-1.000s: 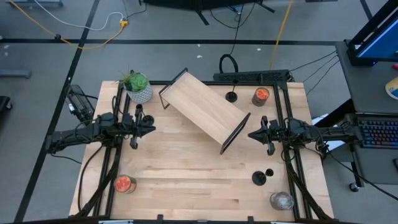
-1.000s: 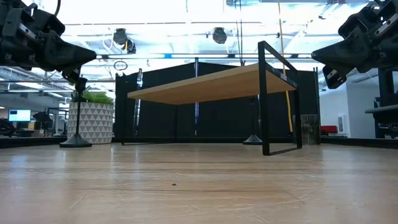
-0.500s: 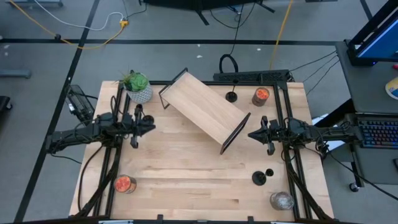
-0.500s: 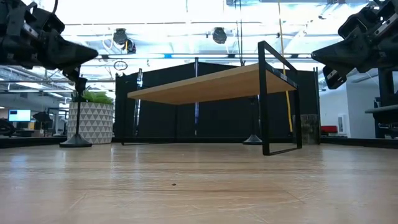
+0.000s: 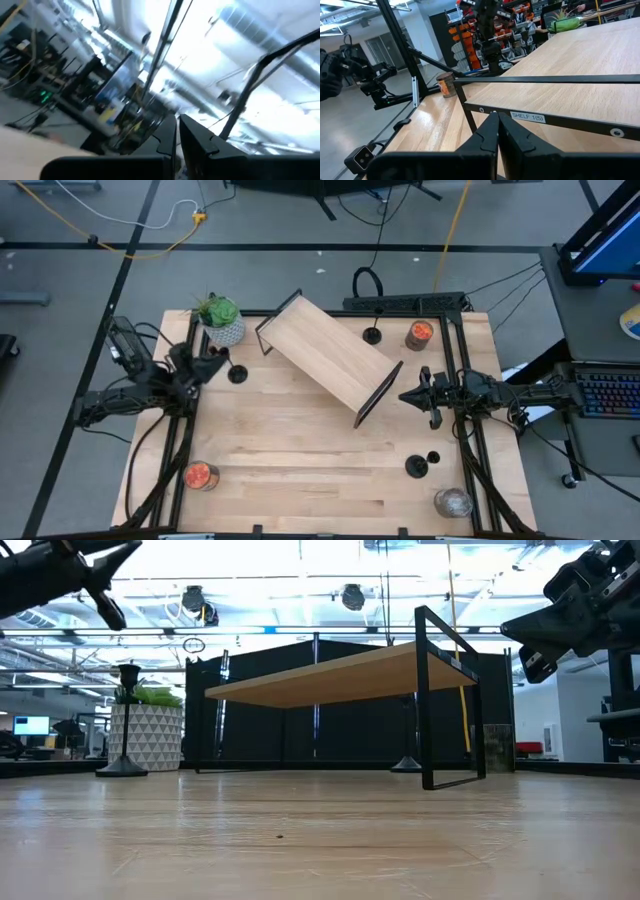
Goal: Pick & Place candle stick holders
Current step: Put the left black candle holder on the shelf
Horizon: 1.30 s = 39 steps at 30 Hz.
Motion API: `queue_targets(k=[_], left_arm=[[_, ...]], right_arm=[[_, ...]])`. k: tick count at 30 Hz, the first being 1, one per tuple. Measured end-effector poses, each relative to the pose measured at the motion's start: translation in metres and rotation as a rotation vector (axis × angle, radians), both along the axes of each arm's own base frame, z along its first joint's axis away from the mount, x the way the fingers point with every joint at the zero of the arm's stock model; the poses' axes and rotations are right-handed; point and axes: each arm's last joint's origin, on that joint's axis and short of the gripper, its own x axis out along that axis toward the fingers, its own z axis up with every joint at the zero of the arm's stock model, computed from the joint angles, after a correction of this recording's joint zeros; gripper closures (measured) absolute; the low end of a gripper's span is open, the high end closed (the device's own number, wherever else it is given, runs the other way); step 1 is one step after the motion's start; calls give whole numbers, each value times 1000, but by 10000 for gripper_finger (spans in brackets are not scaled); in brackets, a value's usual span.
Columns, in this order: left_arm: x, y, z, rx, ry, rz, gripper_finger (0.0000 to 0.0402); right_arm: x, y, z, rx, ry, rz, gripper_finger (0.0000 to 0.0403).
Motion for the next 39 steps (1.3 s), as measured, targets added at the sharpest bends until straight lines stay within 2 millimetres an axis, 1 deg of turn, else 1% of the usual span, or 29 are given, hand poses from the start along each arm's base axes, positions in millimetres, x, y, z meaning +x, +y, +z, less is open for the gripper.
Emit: queue_targets(k=[6,9,11,15,18,22,25,28,32,39], left_arm=[[1,0,-1,-8,11,-31,376],[3,0,3,-30,56,-21,376],[6,1,7,-59,138,-19,376],[10,2,20,-138,401,-5,376],[13,4,38,-171,555,26,376],[20,5,65,-168,698,40,376],[24,6,80,-198,836,60,376],[26,8,90,-255,980,103,376],[28,10,101,-359,1126,185,376],[23,15,114,-578,1288,411,376]], right_arm=[[0,0,0,0,0,0,403],[0,0,0,0,0,0,403],[0,0,0,0,0,0,403],[0,0,0,0,-1,0,403],[0,0,0,0,-1,0,403],[0,0,0,16,0,-1,403],[0,0,0,28,0,-1,403],[0,0,0,27,0,0,403],[0,0,0,27,1,0,403],[0,0,0,27,1,0,403]])
